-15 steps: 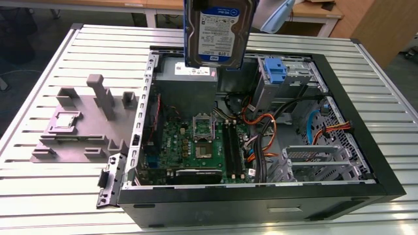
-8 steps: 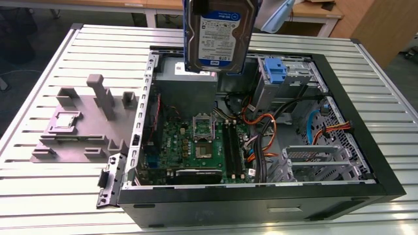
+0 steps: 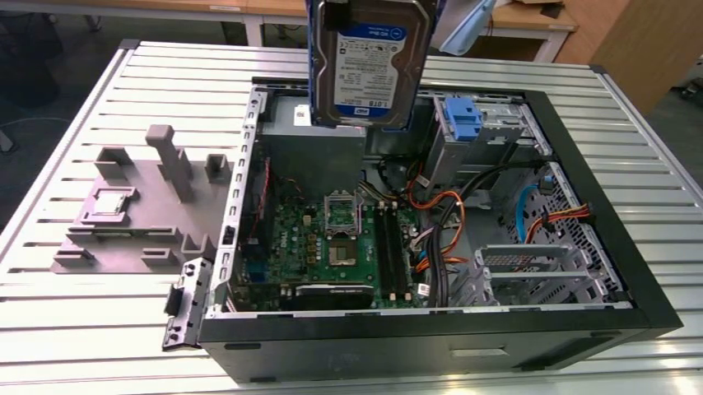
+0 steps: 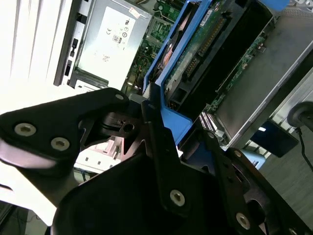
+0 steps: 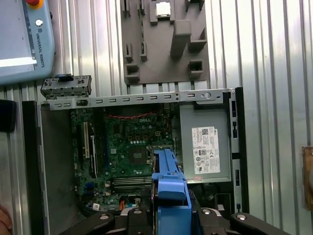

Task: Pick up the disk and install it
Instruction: 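Insert the disk into the insertion slot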

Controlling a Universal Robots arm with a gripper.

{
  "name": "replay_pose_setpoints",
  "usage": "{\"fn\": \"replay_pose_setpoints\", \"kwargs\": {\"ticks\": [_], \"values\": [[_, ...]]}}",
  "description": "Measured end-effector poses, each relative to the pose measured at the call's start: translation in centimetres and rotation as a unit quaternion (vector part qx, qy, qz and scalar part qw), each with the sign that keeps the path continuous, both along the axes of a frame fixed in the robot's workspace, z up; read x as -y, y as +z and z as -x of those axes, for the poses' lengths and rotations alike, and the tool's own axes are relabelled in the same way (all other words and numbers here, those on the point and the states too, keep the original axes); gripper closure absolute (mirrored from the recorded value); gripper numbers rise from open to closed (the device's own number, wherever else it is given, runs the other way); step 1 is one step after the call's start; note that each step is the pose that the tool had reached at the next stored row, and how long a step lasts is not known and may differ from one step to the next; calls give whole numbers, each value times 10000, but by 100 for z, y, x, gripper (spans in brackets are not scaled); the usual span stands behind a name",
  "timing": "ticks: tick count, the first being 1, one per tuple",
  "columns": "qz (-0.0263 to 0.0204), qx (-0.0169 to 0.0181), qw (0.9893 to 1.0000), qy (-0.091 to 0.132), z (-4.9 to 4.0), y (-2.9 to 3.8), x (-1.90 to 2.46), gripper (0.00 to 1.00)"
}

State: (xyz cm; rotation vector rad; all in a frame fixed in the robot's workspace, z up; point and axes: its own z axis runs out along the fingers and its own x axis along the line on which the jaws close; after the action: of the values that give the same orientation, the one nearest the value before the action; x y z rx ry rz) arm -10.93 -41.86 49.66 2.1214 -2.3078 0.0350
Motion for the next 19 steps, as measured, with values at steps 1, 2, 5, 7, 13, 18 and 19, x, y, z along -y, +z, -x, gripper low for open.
{"fn": "replay_pose_setpoints", "kwargs": {"ticks": [1, 2, 5, 7, 13, 18, 19], "values": [[1, 0, 10000, 0, 0, 0, 8, 63], [0, 0, 10000, 0, 0, 0, 18, 63], [0, 0, 10000, 0, 0, 0, 39, 63], [1, 0, 10000, 0, 0, 0, 50, 63], [-35, 0, 10000, 0, 0, -6, 120, 63], [-93, 0, 10000, 0, 0, -10, 190, 63], [-96, 0, 10000, -1, 0, -10, 189, 63]]}}
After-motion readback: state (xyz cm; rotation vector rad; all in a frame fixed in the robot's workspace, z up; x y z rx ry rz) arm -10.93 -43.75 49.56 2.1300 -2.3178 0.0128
